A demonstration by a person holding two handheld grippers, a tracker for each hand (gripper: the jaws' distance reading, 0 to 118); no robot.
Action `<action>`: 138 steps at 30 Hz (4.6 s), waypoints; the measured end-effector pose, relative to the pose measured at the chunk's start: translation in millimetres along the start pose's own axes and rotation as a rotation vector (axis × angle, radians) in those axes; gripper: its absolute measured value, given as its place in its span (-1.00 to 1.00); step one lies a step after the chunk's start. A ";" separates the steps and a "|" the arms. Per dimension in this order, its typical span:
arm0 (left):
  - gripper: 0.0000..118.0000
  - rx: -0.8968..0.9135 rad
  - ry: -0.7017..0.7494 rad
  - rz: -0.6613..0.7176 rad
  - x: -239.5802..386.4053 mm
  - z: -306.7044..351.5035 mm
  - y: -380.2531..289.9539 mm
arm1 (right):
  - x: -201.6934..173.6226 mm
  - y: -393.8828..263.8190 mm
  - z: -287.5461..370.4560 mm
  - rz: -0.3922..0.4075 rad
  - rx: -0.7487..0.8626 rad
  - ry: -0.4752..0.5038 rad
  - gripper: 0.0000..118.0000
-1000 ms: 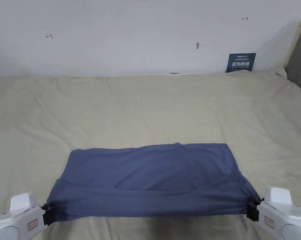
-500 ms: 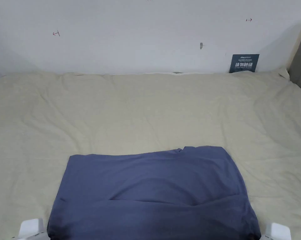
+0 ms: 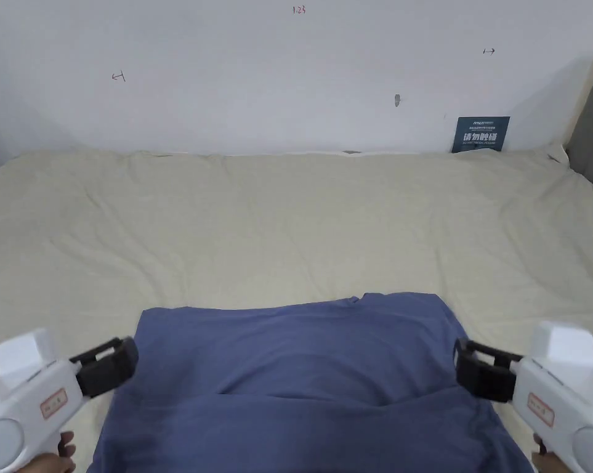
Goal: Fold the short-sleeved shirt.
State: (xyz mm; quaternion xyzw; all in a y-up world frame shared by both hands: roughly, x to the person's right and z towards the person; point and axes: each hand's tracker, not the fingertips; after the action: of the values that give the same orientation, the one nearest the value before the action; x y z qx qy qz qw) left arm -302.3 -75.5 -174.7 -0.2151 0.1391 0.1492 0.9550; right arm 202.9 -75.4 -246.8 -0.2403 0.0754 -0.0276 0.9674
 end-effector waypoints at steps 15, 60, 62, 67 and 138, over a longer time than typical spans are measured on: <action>-1.00 0.283 -0.079 -0.149 55.7 28.4 12.4 | -52.3 18.2 25.0 0.163 0.279 -0.046 -0.98; -0.70 -0.488 0.082 -0.231 -3.0 -343.3 -5.9 | -18.3 32.3 -163.0 0.134 0.021 -0.090 -0.96; -0.93 -0.497 0.051 -0.232 3.1 -342.3 -5.5 | -7.3 31.2 -181.2 0.114 -0.025 -0.088 -0.91; -0.94 -0.354 0.018 -0.168 8.5 -299.7 16.0 | 25.2 31.7 -248.4 0.048 -0.199 -0.108 0.65; 0.96 -0.083 -0.071 -0.160 13.5 -16.9 -15.9 | -14.8 -11.2 -0.4 0.071 0.062 0.032 1.00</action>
State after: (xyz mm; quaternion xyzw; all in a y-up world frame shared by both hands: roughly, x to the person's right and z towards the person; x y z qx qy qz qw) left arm -287.9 -93.8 -188.0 -0.2597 0.0813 0.0857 0.9584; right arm 188.0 -84.2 -239.9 -0.2069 0.0986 0.0005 0.9734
